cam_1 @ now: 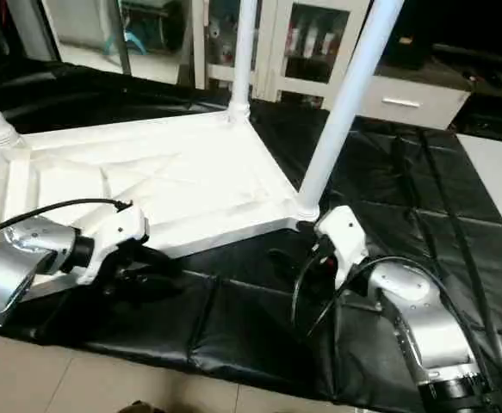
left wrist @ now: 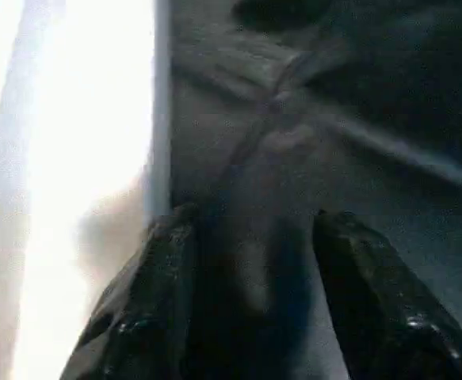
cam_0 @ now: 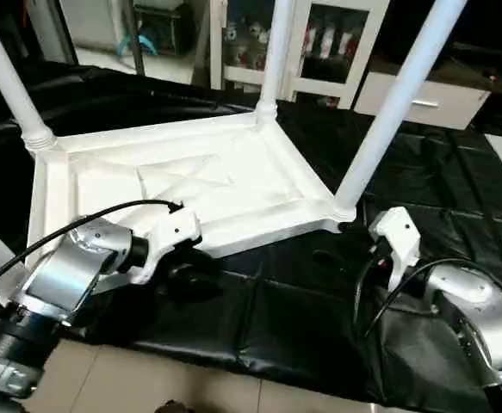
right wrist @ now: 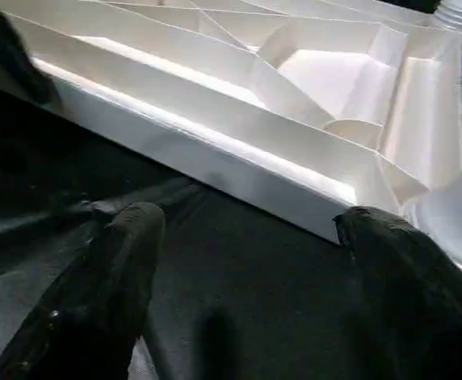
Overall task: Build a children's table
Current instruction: Rotate leg to tighten
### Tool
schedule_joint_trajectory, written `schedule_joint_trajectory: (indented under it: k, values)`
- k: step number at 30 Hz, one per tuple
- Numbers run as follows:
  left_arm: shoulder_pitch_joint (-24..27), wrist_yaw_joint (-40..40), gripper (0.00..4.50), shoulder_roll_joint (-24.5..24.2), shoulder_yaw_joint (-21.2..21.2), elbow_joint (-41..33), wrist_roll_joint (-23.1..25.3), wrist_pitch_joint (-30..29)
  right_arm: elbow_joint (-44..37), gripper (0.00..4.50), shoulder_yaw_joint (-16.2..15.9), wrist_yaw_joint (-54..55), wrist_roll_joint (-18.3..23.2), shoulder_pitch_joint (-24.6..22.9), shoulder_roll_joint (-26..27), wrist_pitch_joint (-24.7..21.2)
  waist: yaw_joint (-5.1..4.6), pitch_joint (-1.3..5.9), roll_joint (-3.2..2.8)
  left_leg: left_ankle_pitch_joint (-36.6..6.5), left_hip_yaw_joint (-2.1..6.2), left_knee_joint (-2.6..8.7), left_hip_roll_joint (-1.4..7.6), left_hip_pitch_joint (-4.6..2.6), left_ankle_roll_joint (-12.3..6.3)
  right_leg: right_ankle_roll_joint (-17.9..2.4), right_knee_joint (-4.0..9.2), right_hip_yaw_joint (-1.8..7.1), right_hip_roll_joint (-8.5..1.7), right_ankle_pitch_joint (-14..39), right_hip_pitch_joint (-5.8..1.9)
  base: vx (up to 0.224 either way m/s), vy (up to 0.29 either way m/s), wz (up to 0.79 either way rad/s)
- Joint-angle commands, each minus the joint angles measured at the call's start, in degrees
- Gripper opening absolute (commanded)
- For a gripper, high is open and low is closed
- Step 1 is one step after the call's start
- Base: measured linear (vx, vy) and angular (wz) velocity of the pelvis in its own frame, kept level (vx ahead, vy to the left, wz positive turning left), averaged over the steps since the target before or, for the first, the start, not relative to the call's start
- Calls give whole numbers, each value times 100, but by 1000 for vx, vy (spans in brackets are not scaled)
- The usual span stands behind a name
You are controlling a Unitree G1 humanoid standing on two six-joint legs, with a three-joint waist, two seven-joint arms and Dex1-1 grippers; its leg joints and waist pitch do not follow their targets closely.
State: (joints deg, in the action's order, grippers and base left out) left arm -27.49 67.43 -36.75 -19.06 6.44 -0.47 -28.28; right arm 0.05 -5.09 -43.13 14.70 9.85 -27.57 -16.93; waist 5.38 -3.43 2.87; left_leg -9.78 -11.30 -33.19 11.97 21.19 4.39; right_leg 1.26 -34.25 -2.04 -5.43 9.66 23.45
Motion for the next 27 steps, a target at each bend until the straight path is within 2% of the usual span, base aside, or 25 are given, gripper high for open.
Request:
schedule_joint_trajectory:
  k: [1,5,8,9,12,15,16,18,19,20,21,23,24,25,27]
  values:
    - [-148,-417,286,45,-125,158,377,33,-75,378,-24,-59,-20,29,12,39,6,361,-14,-1506,40,421,104,-109,70,-984,351,156,-188,1494,-190,0,0,0]
    - [-403,-1123,319,146,-283,697,881,311,-22,378,-30,-69,-88,63,55,77,9,356,-28,-1669,62,423,82,-84,106,-868,380,150,-188,1783,-201,0,0,0]
    - [-574,-1626,337,252,-372,1169,1223,580,-34,378,-42,-32,-77,48,46,91,-1,364,-12,-1787,86,421,76,-84,133,-747,415,141,-197,2073,-198,0,0,0]
    - [-577,-1638,359,254,-373,1181,1230,586,-34,378,-42,-32,-77,47,46,91,-7,365,-9,-1779,90,421,76,-73,137,-734,412,138,-197,2073,-204,0,0,0]
    - [-697,-2190,370,245,-447,1679,1570,900,-80,378,-56,-6,-88,24,73,78,2,380,-14,-1755,91,408,78,-86,117,-772,403,137,-195,1938,-187,0,0,0]
    - [-655,-2333,402,299,-279,1728,1460,1157,-141,378,-64,-19,-90,-23,116,70,8,388,-6,-1702,95,403,80,-73,97,-860,371,130,-190,1737,-196,0,0,0]
    - [-483,-2105,409,512,134,1376,878,1282,-209,378,-58,-27,-56,-73,150,50,21,392,-17,-1695,97,401,89,-80,110,-941,353,130,-208,1658,-194,0,0,0]
    - [-278,-1860,416,732,549,975,261,1331,-261,378,-42,-25,-7,-115,187,35,28,392,-35,-1701,94,408,105,-72,123,-1088,343,127,-205,1478,-196,0,0,0]
    - [-278,-1860,424,732,549,975,261,1331,-261,378,-42,-25,-7,-115,187,35,30,403,-39,-1683,96,398,107,-77,127,-1154,316,127,-212,1355,-197,0,0,0]
    - [102,-1550,435,864,1098,472,-550,1384,-332,378,-1,-18,80,-158,240,38,44,407,-107,-1670,95,397,106,-85,118,-1200,305,127,-181,1176,-186,0,0,0]
    - [230,-1464,444,881,1274,334,-812,1377,-357,378,14,-14,113,-171,260,36,40,417,-54,-1584,82,392,103,-53,99,-1298,260,124,-179,860,-226,0,0,0]
    - [563,-1213,444,851,1723,-44,-1455,1118,-390,378,57,15,169,-189,305,41,15,406,-71,-1594,76,397,95,-43,71,-1329,251,128,-168,806,-221,0,0,0]
    - [763,-1085,444,781,2069,-171,-1789,958,-399,378,88,34,210,-195,336,36,5,397,-60,-1684,62,386,84,-57,78,-1335,249,130,-173,937,-211,0,0,0]
    - [893,-1001,444,729,2305,-241,-2003,858,-407,378,107,48,236,-200,359,29,-9,368,-51,-1860,55,400,73,-56,61,-1213,315,135,-146,1320,-191,0,0,0]
    - [1025,-973,444,622,2691,-198,-2203,877,-408,378,127,36,286,-201,389,-4,-18,348,-54,-2079,62,408,77,-83,78,-1054,361,139,-151,1791,-162,0,0,0]
